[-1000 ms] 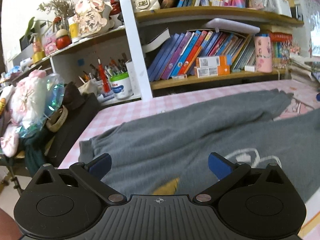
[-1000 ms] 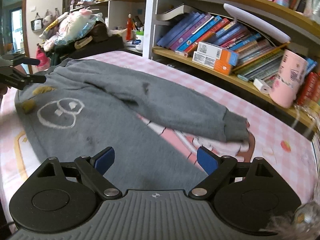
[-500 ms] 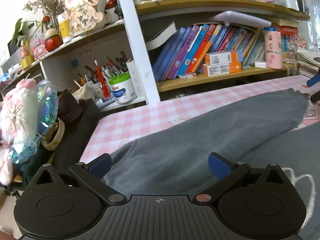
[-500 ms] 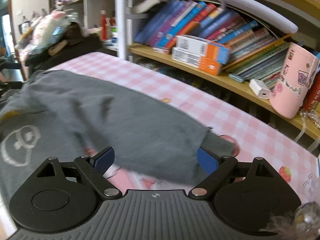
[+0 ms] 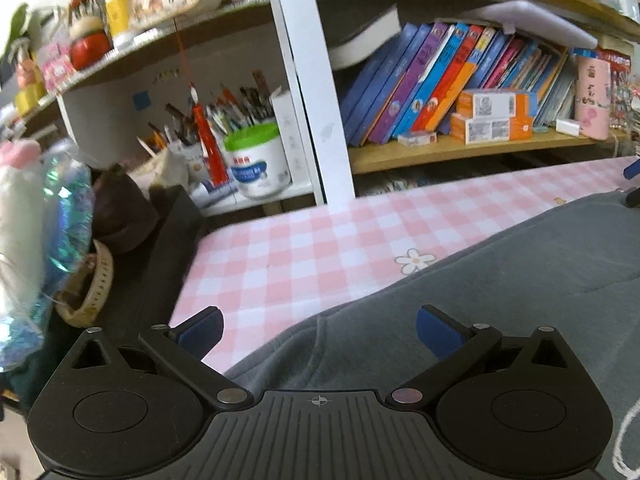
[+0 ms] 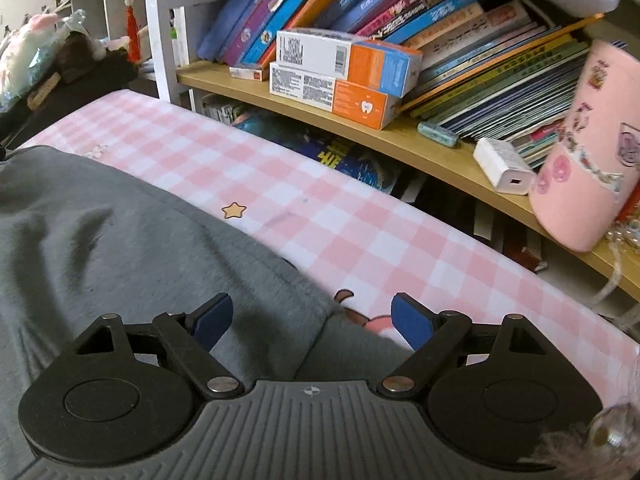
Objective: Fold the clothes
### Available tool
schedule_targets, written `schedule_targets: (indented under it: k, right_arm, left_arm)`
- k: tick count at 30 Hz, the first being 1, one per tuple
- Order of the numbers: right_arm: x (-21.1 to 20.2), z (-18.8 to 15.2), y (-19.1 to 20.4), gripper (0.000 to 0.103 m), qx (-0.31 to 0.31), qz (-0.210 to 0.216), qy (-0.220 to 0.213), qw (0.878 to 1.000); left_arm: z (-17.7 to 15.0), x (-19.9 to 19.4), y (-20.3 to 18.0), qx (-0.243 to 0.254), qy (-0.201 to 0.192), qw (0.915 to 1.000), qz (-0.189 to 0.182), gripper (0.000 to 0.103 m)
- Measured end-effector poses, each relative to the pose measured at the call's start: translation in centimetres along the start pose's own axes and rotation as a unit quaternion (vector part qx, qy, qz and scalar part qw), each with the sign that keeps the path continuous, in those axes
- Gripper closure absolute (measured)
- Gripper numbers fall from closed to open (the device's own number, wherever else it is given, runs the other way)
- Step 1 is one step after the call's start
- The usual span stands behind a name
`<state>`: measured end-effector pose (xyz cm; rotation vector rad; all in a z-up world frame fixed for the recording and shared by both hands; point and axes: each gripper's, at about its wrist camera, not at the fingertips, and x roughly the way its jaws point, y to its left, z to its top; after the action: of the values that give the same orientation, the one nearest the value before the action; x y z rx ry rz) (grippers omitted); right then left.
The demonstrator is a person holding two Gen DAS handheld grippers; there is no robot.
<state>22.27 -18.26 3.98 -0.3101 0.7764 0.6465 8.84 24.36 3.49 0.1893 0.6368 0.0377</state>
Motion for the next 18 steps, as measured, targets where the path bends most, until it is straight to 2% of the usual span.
schedule_targets:
  k: [5,13,16,18]
  right_arm:
    - [1.9,0.4,-0.6,0.032,0.004,0.016,0.012,1.000]
    - [2.5,0.3,-1.4,0.035,0.019,0.043,0.012,0.999]
    - [2.5,0.3,-1.4,0.035,0.015,0.046,0.011,0.999]
    - [2.5,0.3,-1.4,0.038,0.014,0.048,0.010,0.999]
  left_arm:
    - [0.1,2.7,0.8,-0.001,0.017,0.9998,-0.012,0.003]
    - [-0.5,6.1,1.3,-0.001,0.054,0.9977,-0.042,0.005]
    - [-0.7,6.6,1.9,-0.024,0.061,0.9961,-0.059,0.006]
    - [-0.7,6.6,2.3,-0.038,0.066,0.9944,-0.074,0.011]
